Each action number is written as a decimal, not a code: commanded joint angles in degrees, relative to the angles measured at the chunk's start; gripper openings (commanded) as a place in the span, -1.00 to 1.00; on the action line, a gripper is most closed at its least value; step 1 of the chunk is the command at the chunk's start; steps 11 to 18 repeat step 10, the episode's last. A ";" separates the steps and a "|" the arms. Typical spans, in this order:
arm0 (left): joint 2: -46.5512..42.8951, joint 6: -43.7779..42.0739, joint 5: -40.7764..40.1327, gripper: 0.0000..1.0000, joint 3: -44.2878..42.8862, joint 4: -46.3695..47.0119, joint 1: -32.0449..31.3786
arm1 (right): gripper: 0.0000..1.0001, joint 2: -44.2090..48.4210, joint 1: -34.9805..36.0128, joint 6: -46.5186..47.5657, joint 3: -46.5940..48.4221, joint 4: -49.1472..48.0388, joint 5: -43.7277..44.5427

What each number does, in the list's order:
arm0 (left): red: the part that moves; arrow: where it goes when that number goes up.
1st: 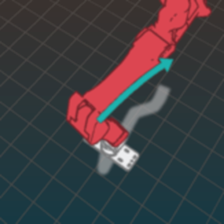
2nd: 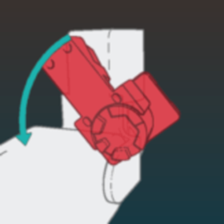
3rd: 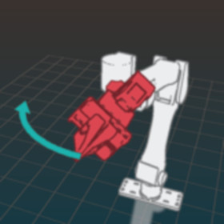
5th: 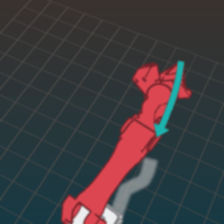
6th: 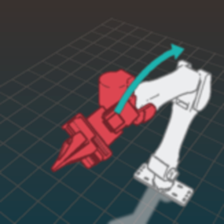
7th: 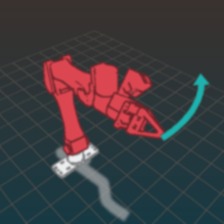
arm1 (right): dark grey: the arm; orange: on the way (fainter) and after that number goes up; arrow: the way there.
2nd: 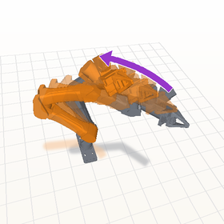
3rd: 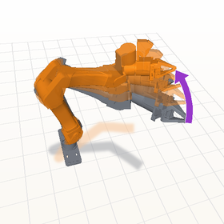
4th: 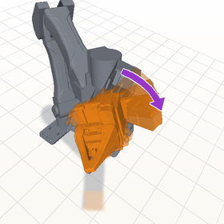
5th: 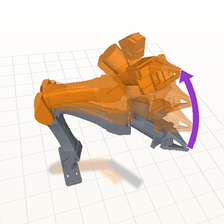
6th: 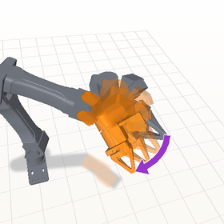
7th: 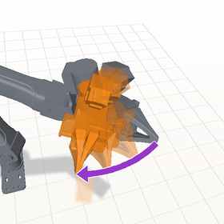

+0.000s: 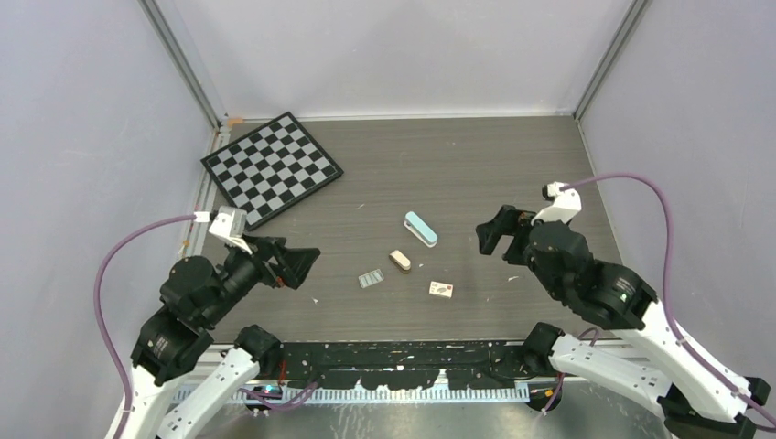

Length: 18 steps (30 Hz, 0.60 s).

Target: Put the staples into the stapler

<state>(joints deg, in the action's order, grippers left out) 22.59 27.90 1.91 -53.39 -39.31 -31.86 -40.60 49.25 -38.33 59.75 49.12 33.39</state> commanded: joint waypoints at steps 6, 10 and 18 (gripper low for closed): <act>-3.00 1.73 -3.70 0.99 3.66 -1.34 0.22 | 0.99 4.50 -0.04 -1.62 -4.29 -0.99 2.86; -2.48 1.26 -3.89 0.99 3.42 -1.74 0.26 | 0.99 3.78 -0.06 -0.28 -4.14 -1.56 4.77; -2.48 1.26 -3.89 0.99 3.42 -1.74 0.26 | 0.99 3.78 -0.06 -0.28 -4.14 -1.56 4.77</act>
